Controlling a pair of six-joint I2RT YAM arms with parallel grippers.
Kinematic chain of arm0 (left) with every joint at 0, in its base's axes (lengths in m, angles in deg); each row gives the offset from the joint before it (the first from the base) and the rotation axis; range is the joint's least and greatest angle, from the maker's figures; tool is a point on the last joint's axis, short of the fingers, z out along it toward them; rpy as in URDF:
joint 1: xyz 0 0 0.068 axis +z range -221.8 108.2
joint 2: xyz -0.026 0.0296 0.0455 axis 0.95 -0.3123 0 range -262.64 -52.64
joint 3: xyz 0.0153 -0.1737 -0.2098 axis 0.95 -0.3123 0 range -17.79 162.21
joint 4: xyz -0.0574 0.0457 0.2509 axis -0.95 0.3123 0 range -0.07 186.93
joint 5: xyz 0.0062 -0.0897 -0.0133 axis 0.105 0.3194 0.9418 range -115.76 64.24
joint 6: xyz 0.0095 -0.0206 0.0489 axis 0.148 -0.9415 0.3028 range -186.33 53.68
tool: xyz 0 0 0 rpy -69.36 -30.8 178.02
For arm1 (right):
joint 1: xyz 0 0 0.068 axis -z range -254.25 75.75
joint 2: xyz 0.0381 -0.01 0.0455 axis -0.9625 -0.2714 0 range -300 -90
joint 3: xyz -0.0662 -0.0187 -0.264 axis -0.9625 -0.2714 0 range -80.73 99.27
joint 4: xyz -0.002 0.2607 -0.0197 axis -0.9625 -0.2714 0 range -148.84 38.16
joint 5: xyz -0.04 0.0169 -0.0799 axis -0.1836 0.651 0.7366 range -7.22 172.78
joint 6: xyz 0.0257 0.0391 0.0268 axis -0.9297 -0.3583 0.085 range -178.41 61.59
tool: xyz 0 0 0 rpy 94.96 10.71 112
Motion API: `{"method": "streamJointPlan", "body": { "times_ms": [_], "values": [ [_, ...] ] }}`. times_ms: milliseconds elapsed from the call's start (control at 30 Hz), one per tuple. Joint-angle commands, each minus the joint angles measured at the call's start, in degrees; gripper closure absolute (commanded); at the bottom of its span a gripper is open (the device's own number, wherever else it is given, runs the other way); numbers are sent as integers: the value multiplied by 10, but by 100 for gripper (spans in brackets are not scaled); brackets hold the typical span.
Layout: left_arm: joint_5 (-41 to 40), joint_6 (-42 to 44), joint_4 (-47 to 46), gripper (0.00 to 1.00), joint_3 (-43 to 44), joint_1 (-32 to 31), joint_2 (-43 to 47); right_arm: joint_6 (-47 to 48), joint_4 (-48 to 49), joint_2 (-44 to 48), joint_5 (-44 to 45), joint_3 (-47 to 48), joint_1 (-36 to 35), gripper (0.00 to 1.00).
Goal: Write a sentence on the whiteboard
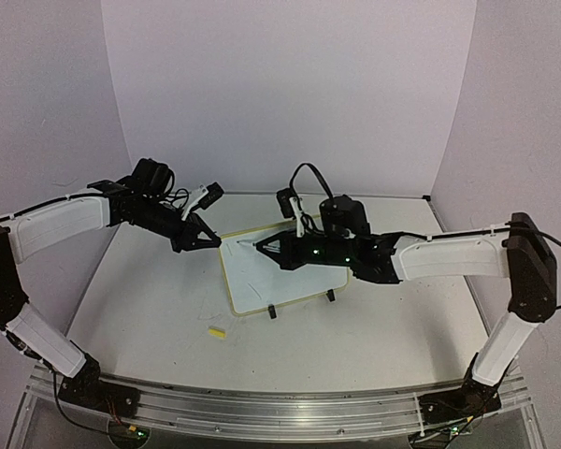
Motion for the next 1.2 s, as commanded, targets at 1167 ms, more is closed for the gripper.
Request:
{"method": "streamJointPlan", "body": {
  "times_ms": [1167],
  "values": [
    [-14,12,-3,100,-2,0,15,-11,-23,-58,-13,15,1,100]
  ]
}}
